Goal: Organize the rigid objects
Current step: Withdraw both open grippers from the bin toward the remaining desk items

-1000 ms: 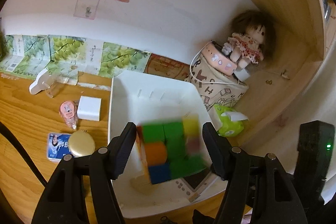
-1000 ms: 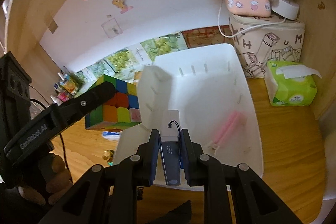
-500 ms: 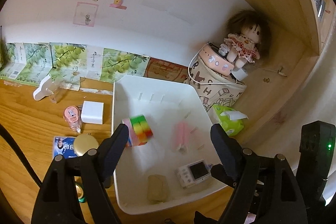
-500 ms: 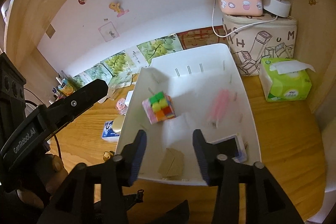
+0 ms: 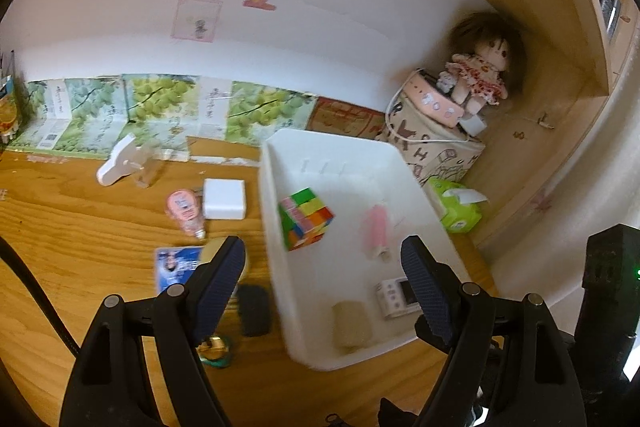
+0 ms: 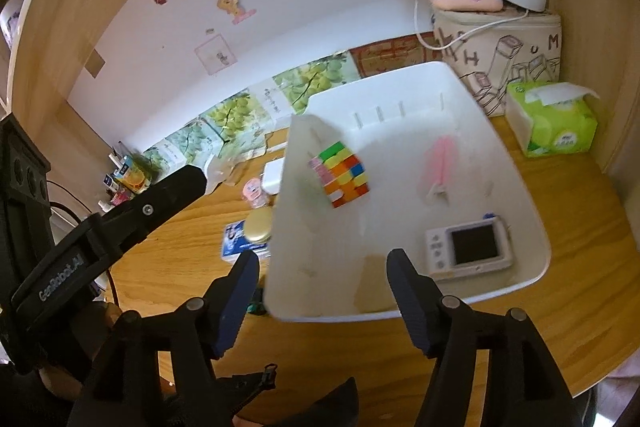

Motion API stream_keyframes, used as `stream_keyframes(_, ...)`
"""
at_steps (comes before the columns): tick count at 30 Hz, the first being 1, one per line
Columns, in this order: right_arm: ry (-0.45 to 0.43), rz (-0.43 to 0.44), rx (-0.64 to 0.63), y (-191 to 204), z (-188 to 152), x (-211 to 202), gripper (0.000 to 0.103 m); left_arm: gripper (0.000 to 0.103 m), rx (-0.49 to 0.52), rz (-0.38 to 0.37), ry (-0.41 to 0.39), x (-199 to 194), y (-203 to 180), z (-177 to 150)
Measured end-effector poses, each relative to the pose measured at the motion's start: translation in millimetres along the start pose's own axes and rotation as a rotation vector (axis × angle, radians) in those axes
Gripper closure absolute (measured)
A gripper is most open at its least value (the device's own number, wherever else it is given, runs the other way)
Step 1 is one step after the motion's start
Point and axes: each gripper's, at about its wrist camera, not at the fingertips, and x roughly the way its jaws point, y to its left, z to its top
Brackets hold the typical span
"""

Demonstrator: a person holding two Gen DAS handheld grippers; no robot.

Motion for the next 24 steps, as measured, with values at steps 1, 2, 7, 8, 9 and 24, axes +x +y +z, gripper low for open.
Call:
stream_keyframes(1,0.000,-0.001,0.002,4.5,-1.9,0.9,0.030,0.020,0.002,0.001,0.006,-1.6,4.2,-0.1)
stream_keyframes(2,0.000,-0.003,0.005,8.6,-4.1,1.9,0.029,0.020,0.004,0.004,0.012,-3.3,8.9,-0.1)
stream_keyframes(7,0.011,-0.012,0.046,29.3,-16.7,10.5,0.028,0.020,0.027,-0.002,0.044,-10.3,30.2,-1.0)
stream_keyframes(8,0.013,-0.015,0.060,33.2,-19.7,12.7,0.028,0.020,0.035,-0.003,0.052,-11.0,34.4,-1.2)
stream_keyframes(9,0.015,-0.017,0.069,35.5,-21.3,14.2,0.028,0.020,0.043,-0.003,0.063,-11.4,38.6,-1.4)
stream_keyframes(24,0.038,-0.095,0.271,76.8,-56.9,48.8,0.028,0.020,0.137,0.025,0.271,6.9,101.9,-7.2)
